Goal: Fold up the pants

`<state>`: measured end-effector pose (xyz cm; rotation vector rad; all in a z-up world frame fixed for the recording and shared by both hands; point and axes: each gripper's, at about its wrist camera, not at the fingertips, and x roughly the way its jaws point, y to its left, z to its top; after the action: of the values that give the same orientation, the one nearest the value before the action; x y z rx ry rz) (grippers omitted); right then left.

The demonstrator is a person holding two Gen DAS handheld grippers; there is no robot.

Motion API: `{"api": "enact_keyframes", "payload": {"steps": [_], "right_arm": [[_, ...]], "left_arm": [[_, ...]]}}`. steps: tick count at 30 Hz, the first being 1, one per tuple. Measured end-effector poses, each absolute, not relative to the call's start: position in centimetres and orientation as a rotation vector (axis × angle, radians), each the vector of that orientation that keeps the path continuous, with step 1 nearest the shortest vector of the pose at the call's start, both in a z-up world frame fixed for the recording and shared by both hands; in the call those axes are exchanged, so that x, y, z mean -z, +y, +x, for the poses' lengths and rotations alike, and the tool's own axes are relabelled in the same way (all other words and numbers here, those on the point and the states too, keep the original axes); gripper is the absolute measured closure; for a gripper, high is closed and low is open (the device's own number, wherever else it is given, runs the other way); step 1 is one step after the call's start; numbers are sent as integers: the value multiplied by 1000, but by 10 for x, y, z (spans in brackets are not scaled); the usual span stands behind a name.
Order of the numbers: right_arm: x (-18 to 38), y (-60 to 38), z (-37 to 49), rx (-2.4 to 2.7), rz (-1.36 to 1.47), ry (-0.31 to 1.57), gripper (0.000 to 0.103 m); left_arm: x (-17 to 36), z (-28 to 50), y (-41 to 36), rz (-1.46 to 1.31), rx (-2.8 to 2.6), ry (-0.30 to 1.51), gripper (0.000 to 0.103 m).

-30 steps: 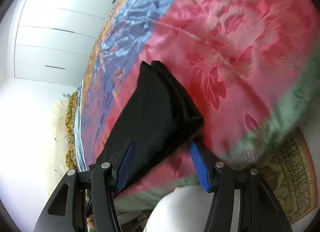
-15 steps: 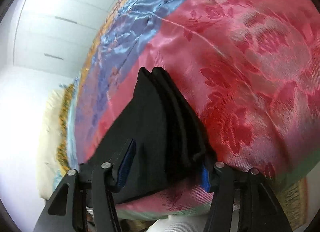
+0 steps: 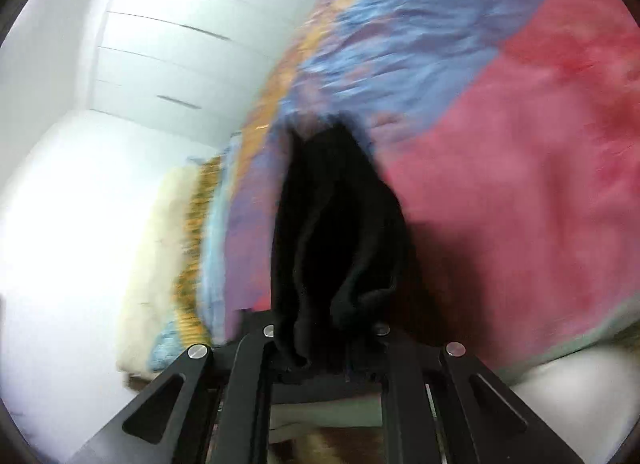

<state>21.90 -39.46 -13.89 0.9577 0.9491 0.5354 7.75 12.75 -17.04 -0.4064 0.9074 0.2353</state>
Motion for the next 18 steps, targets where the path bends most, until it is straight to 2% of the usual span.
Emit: {"api": "enact_keyframes", "payload": {"steps": [7,12,13,14,15,17,18], "right_arm": [[163,-193,225,-716,827,1069,91],[186,-55,211,-817,527,1109,90],[189,-28,204,-846,418,1098,86],[195,1,196,-878,263,1100,77],[200,15,188,-901,174,1116,48],[206,36,171,-951,2,1123,22],[201,33,166,-958,-22,1098,22]], "left_arm": [[168,68,142,-456,-252,889,15],[169,59,162,-545,-293,873,15],[170,58,164,-554,-297,871,15],[170,57,166,-569,-302,869,15],[171,56,167,-576,-301,868,15],[169,54,169,-584,-302,862,15],[168,53,169,-584,-304,860,15]]}}
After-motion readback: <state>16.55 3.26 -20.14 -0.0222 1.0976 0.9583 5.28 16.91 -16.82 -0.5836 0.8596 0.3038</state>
